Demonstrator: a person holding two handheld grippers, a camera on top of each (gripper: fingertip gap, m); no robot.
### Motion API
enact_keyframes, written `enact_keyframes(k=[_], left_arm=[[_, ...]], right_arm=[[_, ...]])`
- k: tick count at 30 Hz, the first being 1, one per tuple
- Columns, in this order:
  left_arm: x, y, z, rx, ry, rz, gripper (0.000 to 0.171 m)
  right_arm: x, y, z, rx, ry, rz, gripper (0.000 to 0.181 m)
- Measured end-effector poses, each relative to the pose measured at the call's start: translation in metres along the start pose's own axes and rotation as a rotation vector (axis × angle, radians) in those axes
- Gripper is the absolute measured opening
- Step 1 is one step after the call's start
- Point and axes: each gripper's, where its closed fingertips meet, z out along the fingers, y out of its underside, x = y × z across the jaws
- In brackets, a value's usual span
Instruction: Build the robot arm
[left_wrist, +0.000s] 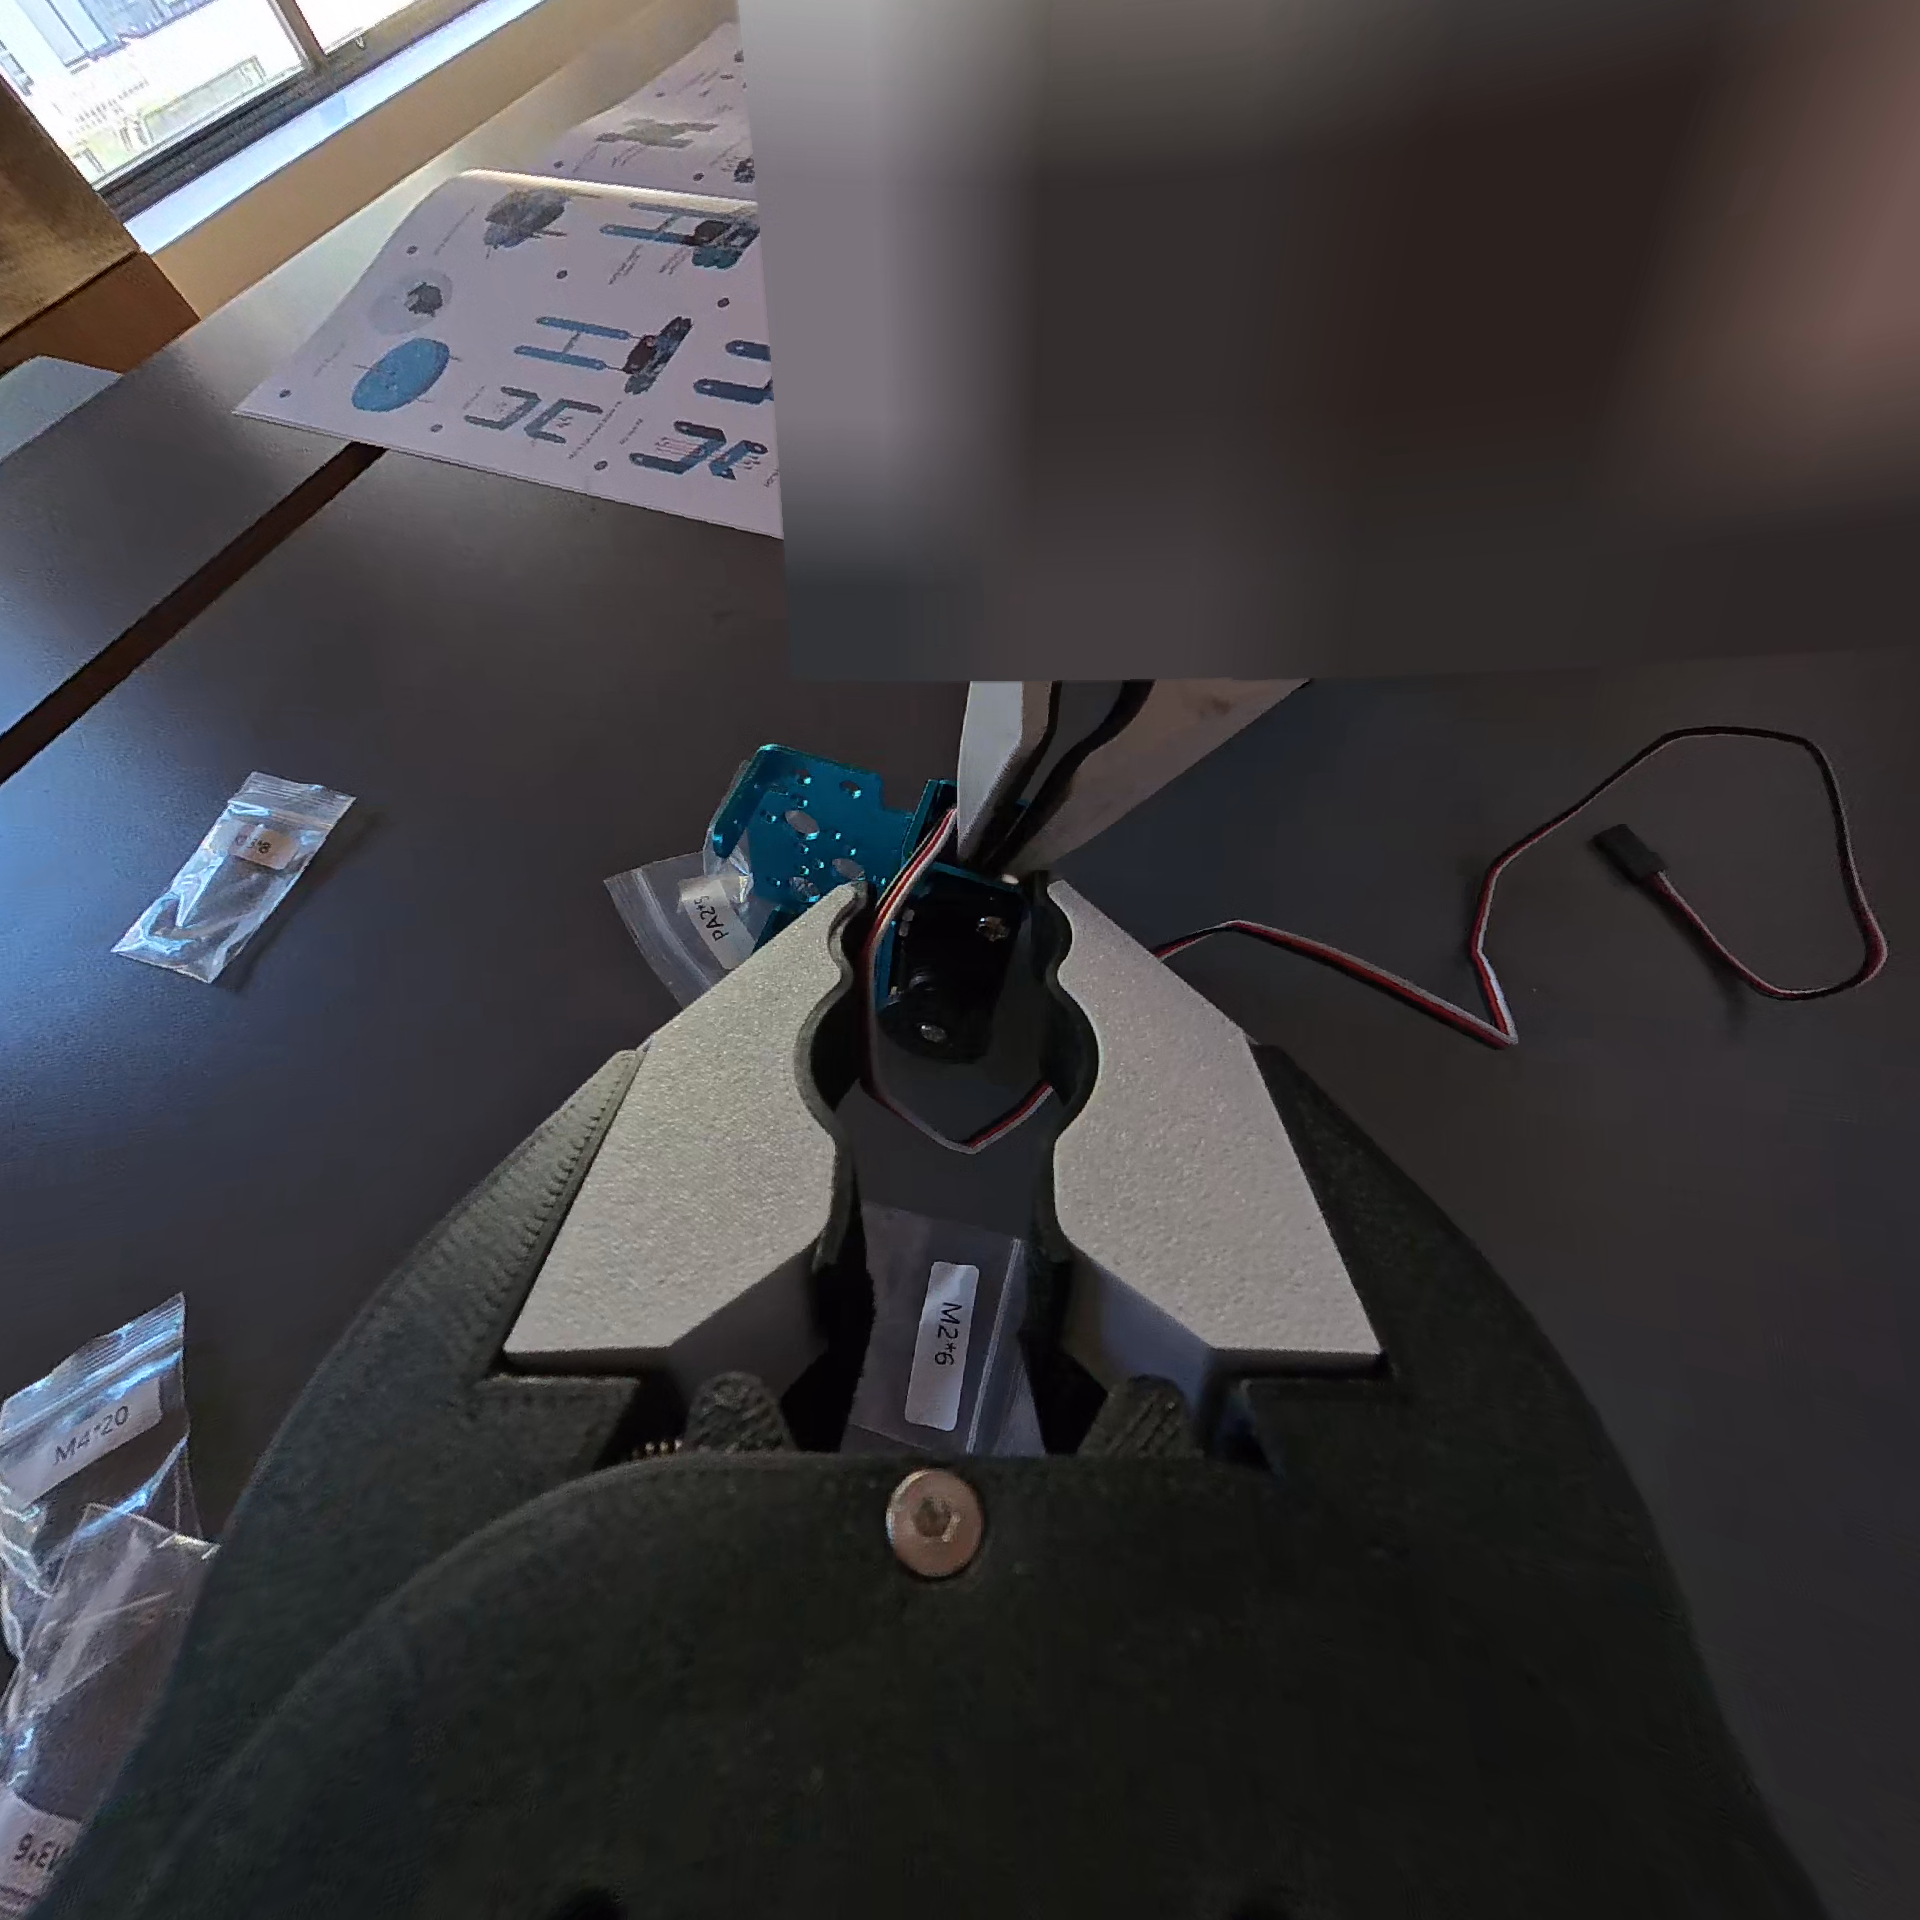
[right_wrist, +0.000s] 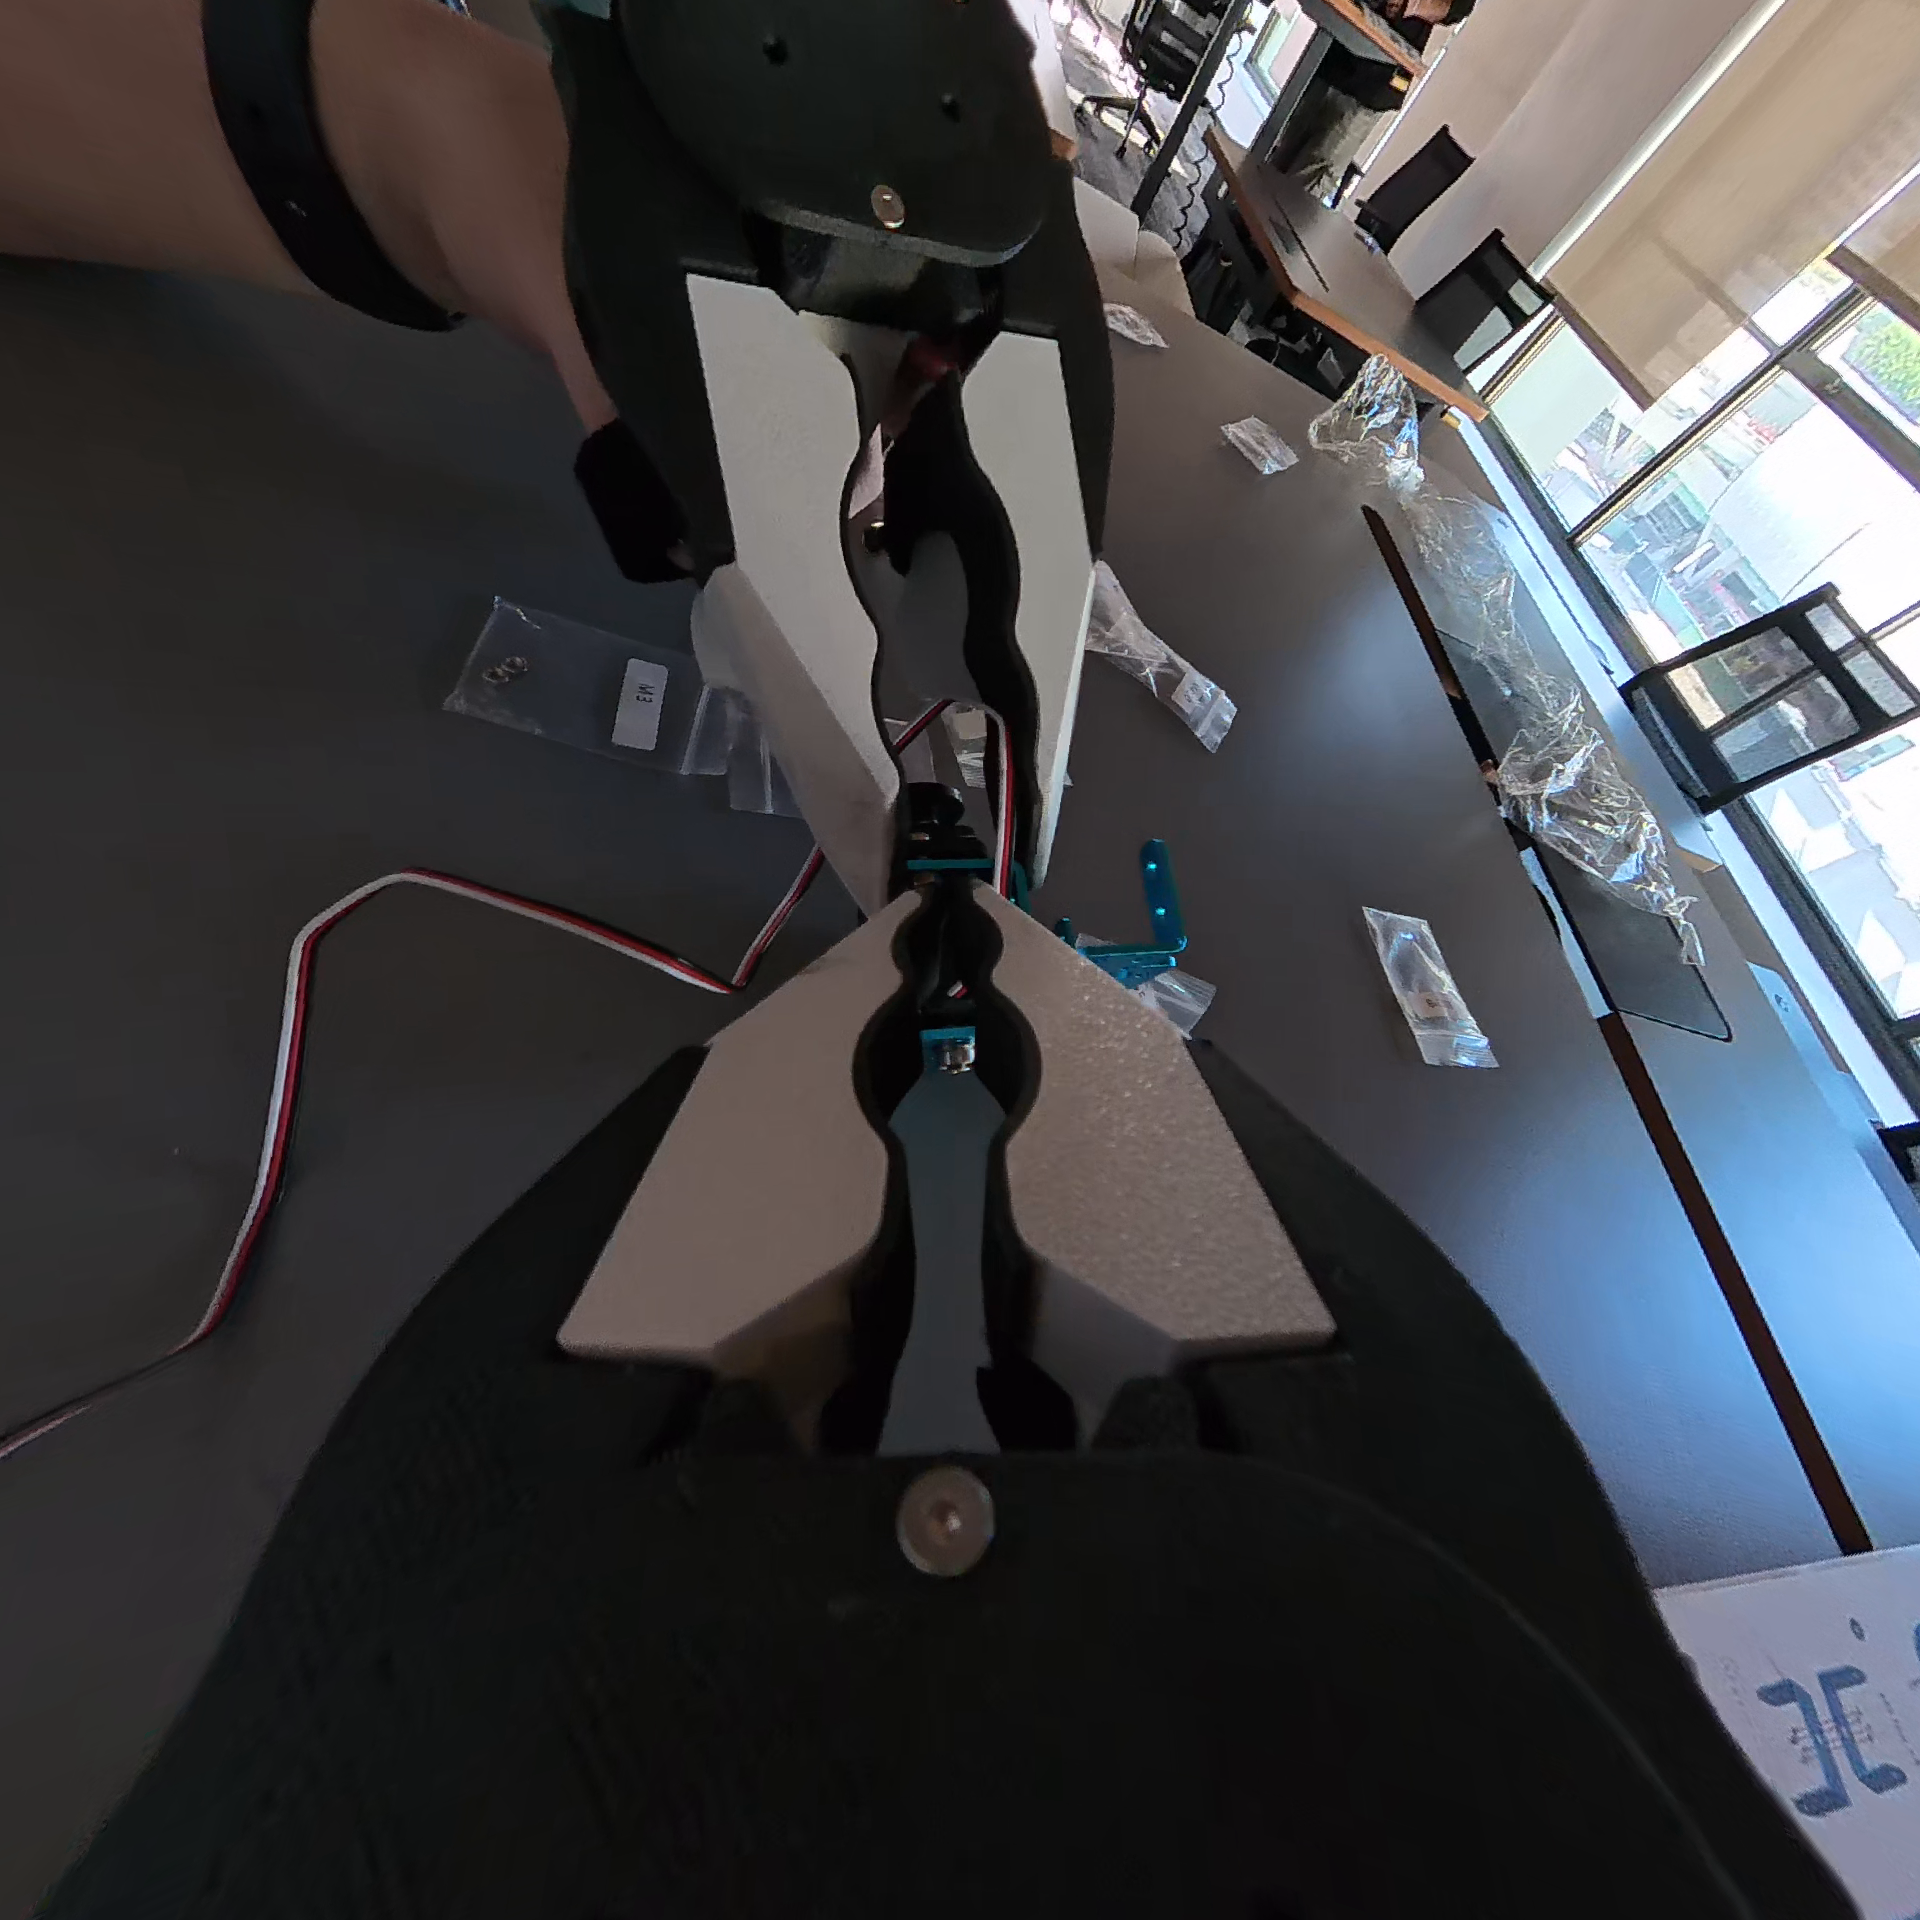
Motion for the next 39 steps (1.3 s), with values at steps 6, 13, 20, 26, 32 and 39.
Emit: enact_keyframes(k=[6,13,20,26,32,39], left_arm=[[0.0006,0.0000,0.0002,-0.003,-0.001,0.010,0.029],[0.0001,-0.0001,0.0001,-0.003,-0.003,0.011,0.029],[-0.0005,0.0004,0.0001,-0.007,-0.014,0.025,0.029],[0.0002,0.0004,0.0005,-0.013,-0.027,0.047,0.029],[-0.0006,0.0006,0.0000,-0.008,-0.029,0.037,0.029],[0.0000,0.0004,0.0006,-0.001,-0.040,0.041,0.029]], right_arm=[[-0.0018,0.0010,0.0006,-0.013,-0.014,-0.070,0.000],[-0.0022,0.0013,0.0015,-0.039,-0.109,0.086,0.000],[-0.0027,0.0021,0.0032,-0.106,-0.219,0.368,0.000],[-0.0034,0.0031,0.0029,-0.158,-0.206,0.355,0.000],[-0.0029,0.0022,0.0036,-0.142,-0.185,0.285,0.000],[-0.0035,0.0023,0.0027,-0.123,-0.205,0.259,0.000]])
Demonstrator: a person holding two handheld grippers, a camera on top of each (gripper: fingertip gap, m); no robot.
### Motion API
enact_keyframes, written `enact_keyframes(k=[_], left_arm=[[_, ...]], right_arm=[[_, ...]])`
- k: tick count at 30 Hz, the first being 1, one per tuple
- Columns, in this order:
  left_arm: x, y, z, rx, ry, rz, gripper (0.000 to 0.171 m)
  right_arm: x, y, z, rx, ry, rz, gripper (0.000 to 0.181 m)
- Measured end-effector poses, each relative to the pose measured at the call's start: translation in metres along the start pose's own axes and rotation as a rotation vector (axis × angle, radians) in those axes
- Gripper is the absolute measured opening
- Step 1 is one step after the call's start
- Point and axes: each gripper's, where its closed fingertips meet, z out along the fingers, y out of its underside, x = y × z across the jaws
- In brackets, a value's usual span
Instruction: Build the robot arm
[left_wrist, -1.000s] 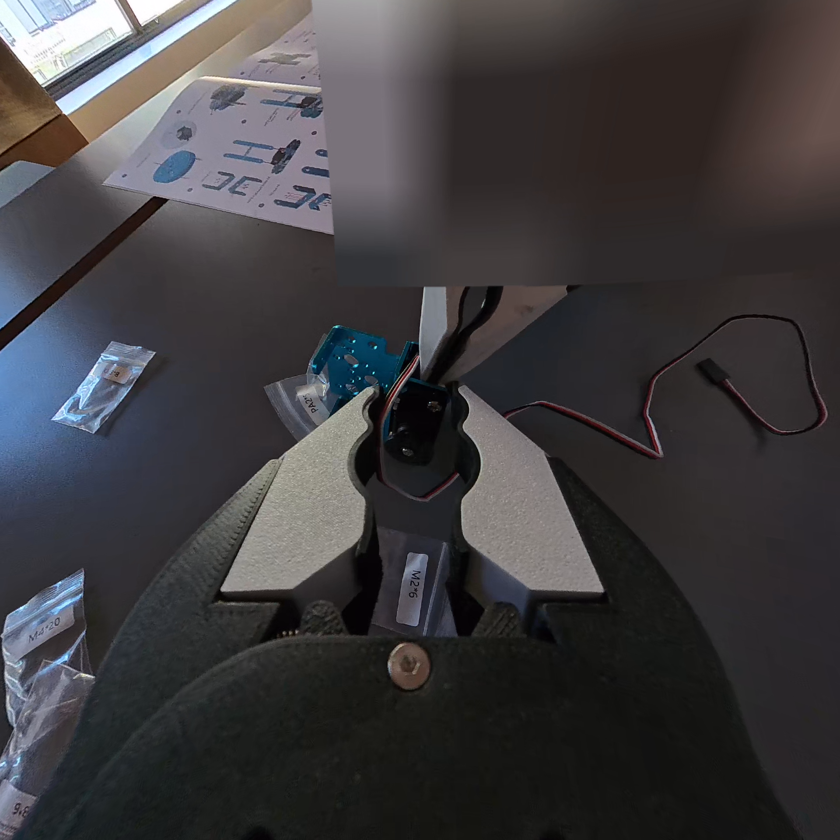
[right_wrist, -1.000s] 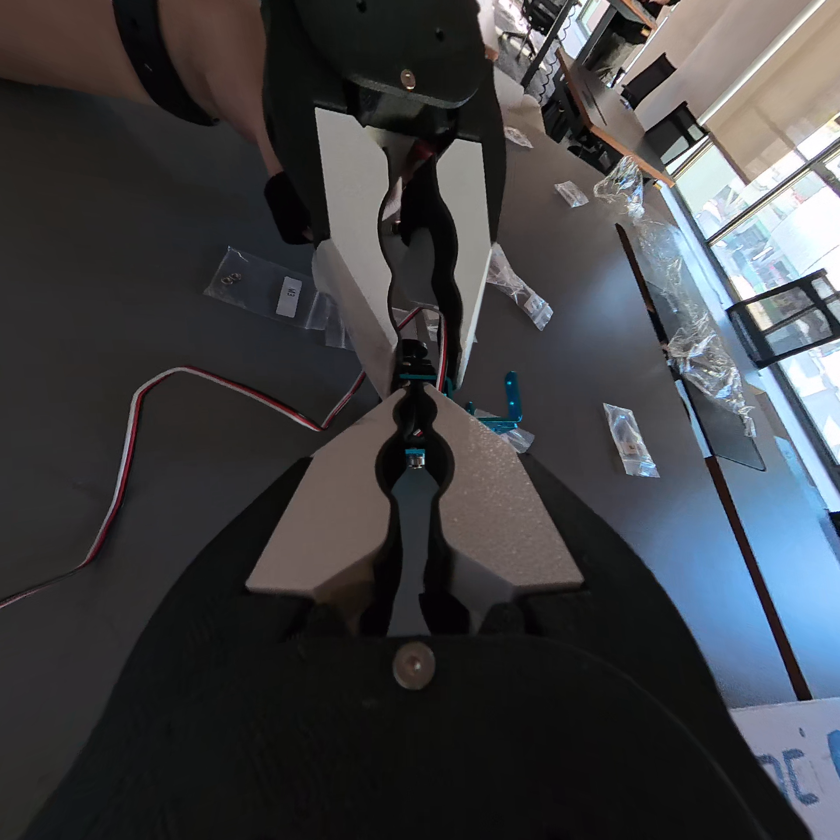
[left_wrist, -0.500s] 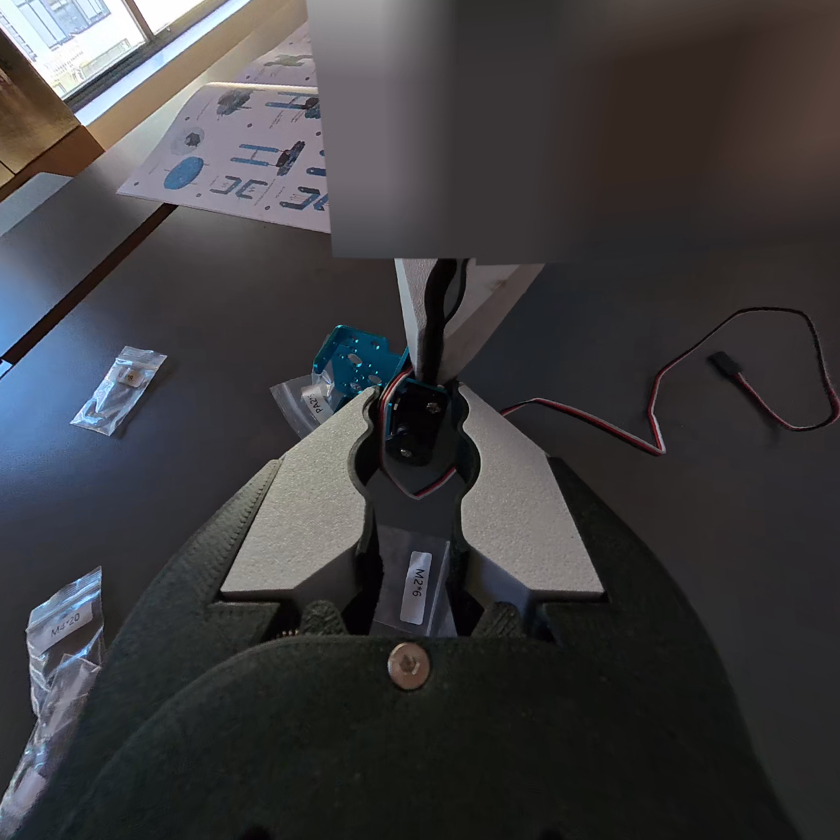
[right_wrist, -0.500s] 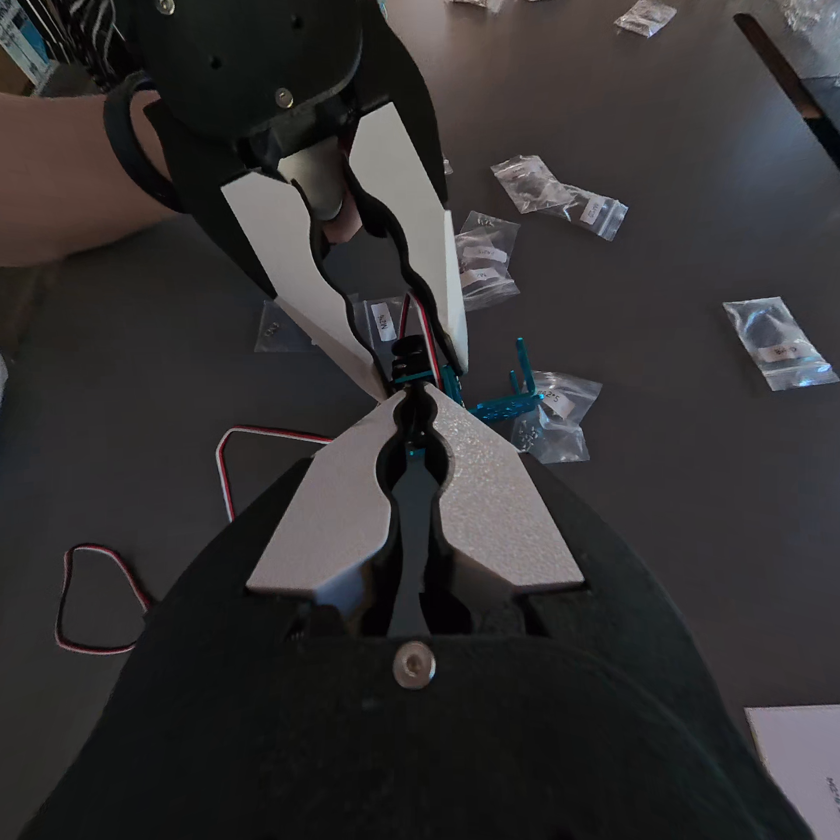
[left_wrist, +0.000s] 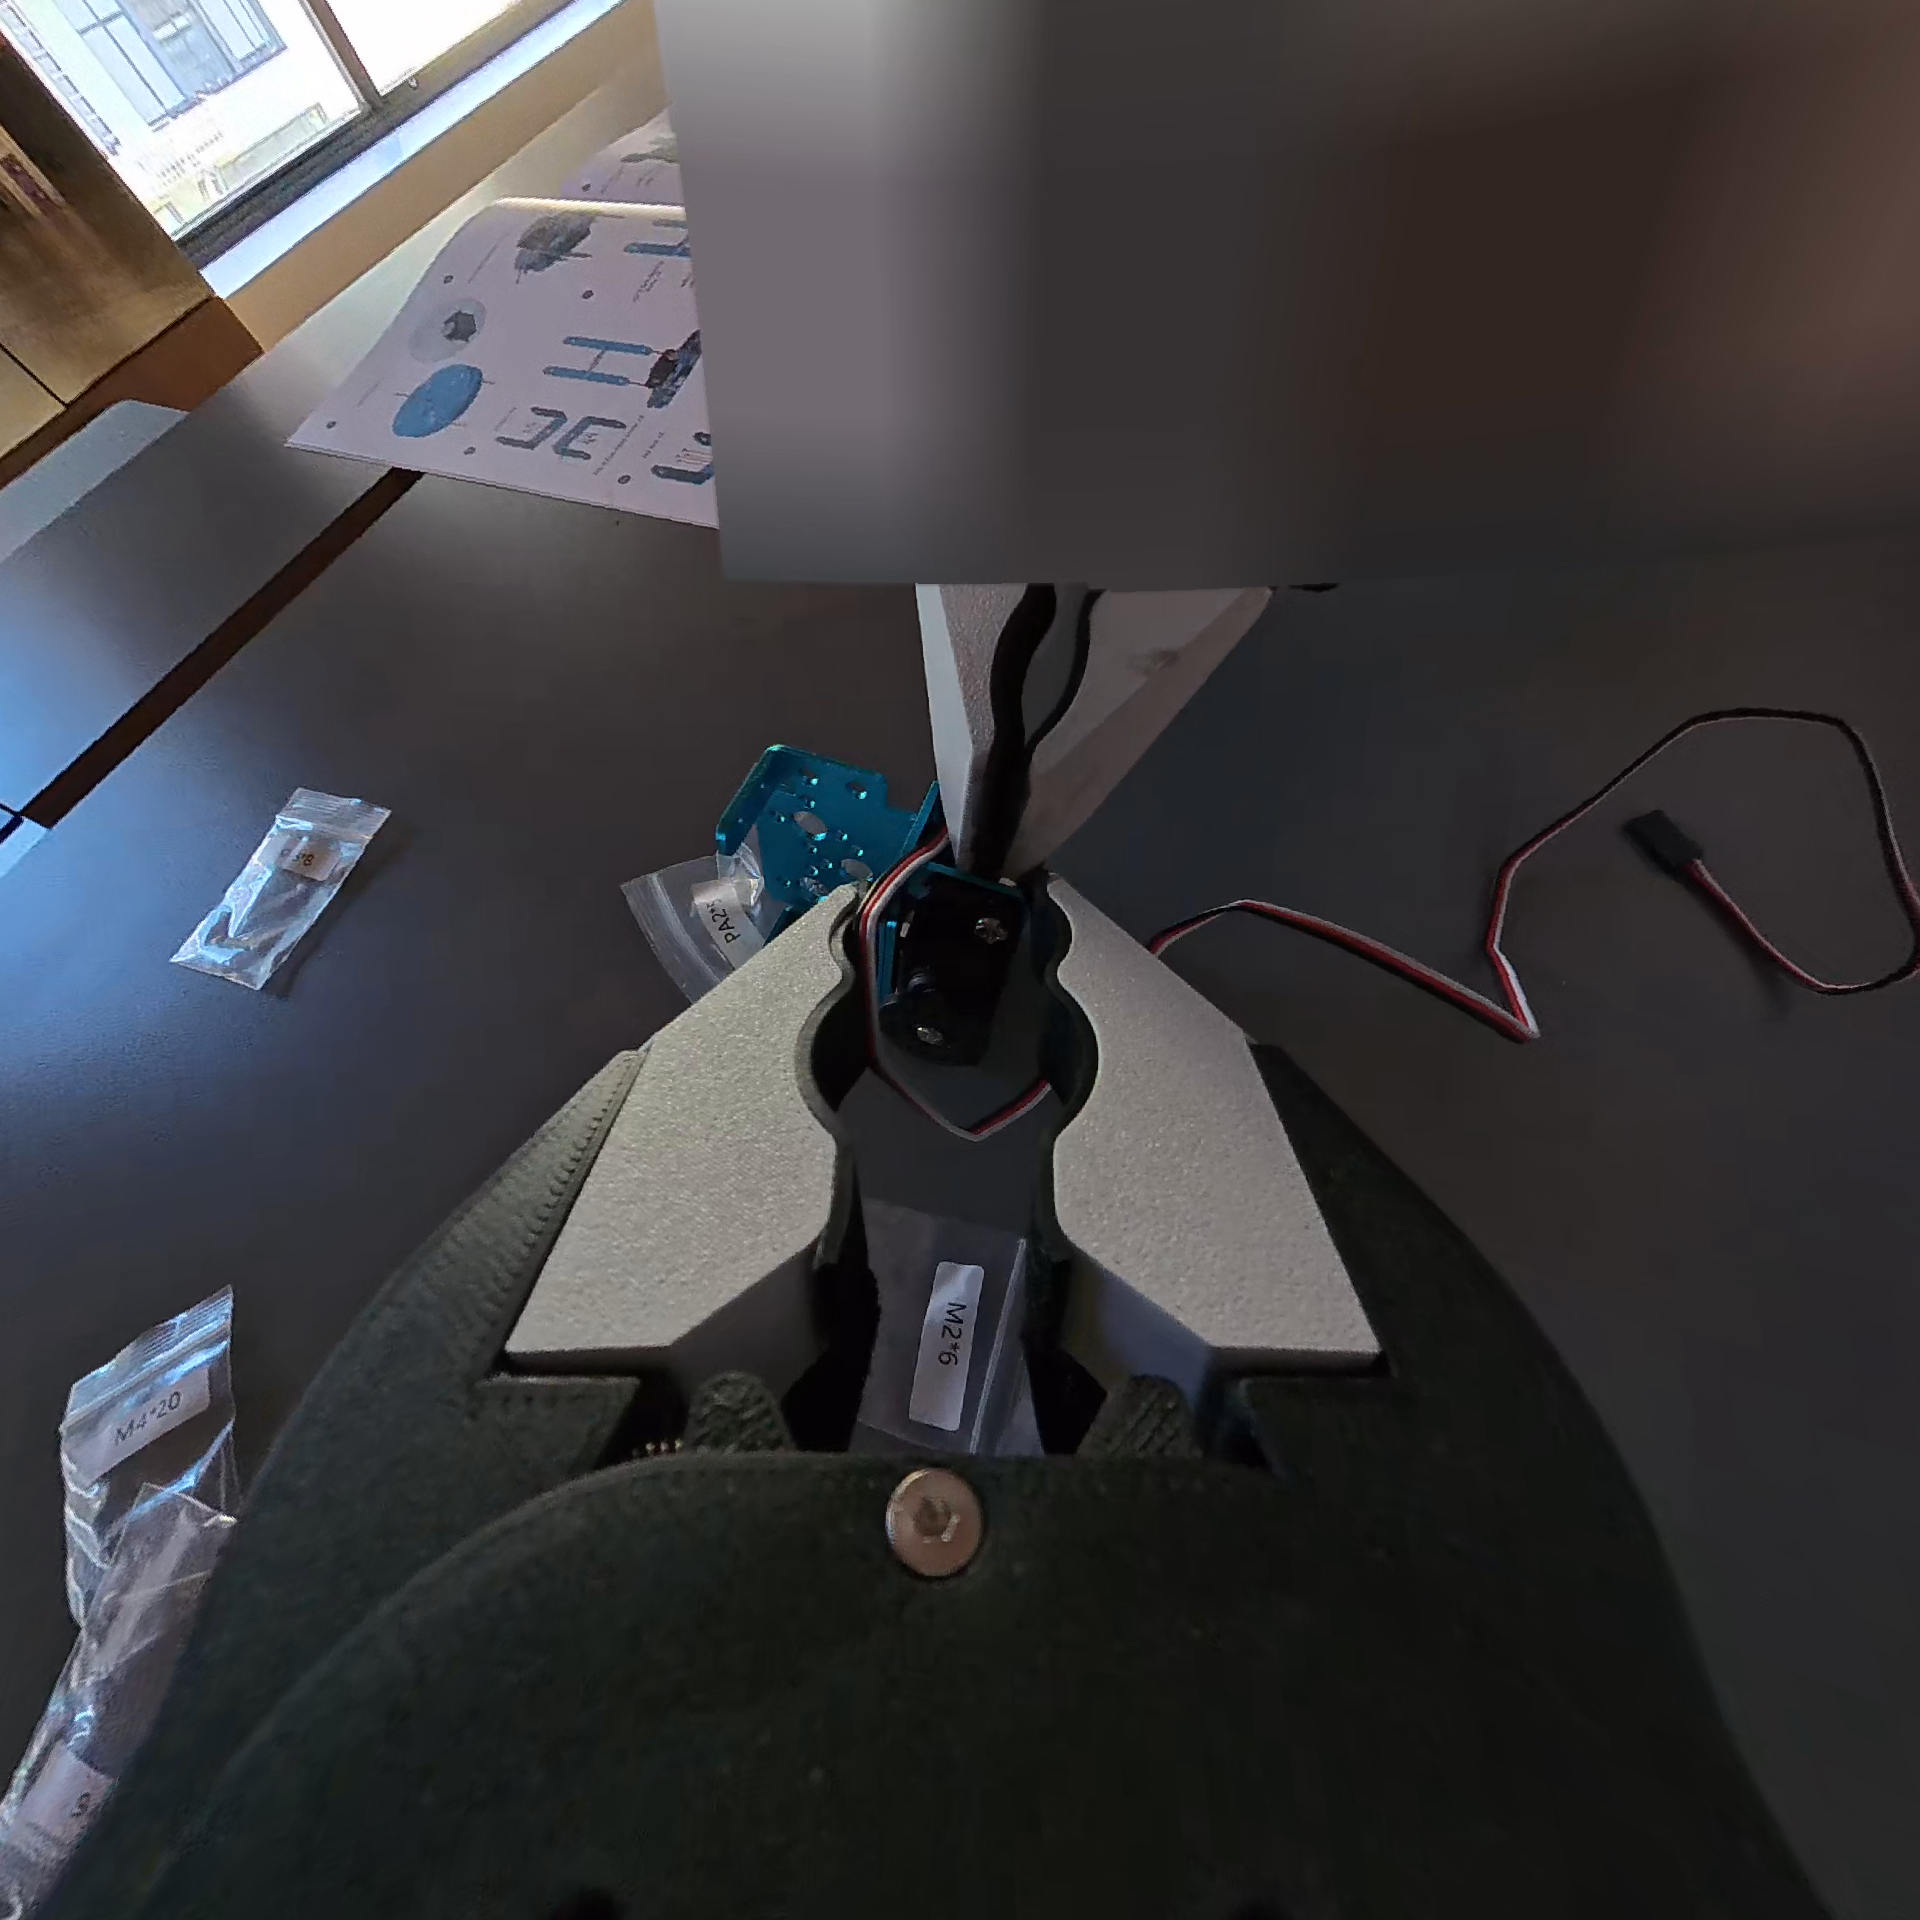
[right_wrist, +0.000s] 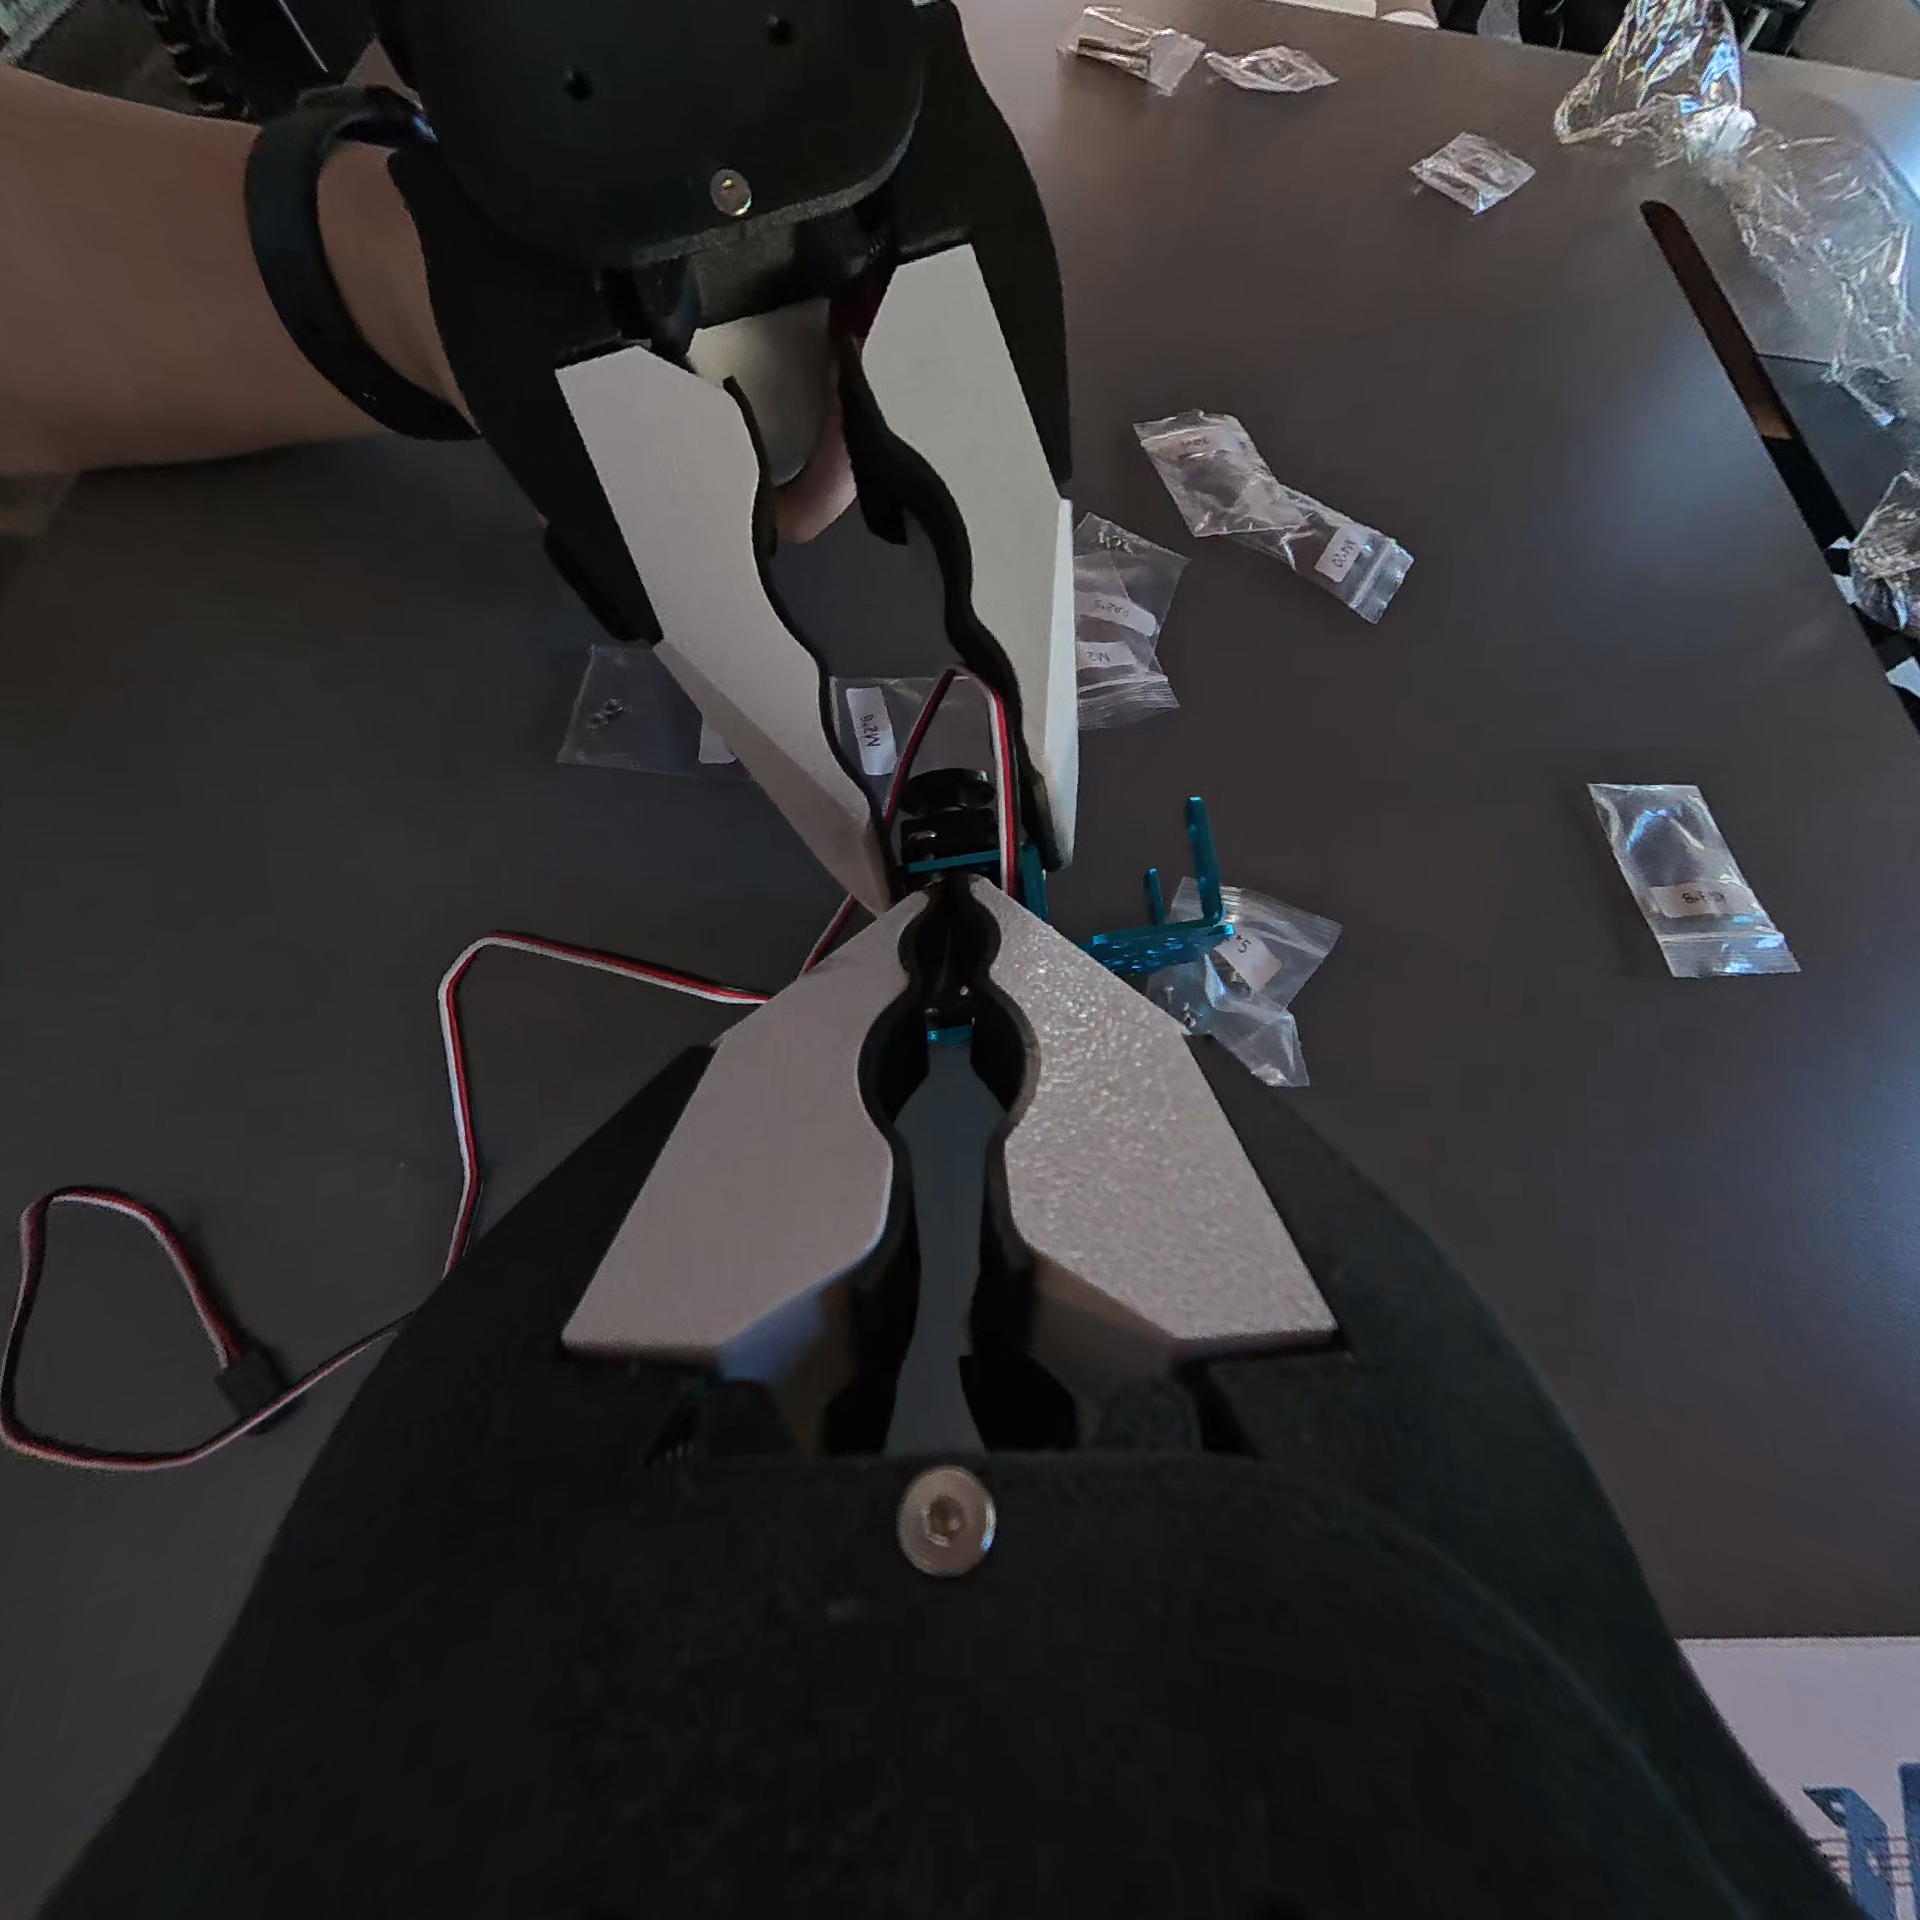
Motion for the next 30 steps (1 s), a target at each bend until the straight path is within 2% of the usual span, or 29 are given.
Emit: enact_keyframes(k=[17,19,22,24,26,30], left_arm=[[0.000,0.000,0.000,0.009,0.012,-0.017,0.029],[0.000,0.000,0.000,0.008,0.012,-0.013,0.029],[0.000,0.000,0.000,0.008,0.014,-0.010,0.028],[0.000,0.000,0.000,0.014,0.019,-0.017,0.029],[-0.001,0.000,-0.001,0.020,0.025,-0.027,0.029],[-0.001,0.000,-0.001,0.035,0.036,-0.044,0.029]], right_arm=[[0.002,-0.002,-0.007,0.040,-0.003,-0.032,0.005],[0.002,-0.003,-0.009,0.041,0.009,-0.069,0.007],[0.012,-0.008,-0.019,0.067,0.076,-0.134,0.020],[0.018,-0.005,-0.022,0.050,0.073,-0.085,0.021],[0.016,0.001,-0.019,0.025,0.001,0.001,0.023],[0.022,-0.005,-0.015,0.045,-0.016,0.062,0.027]])
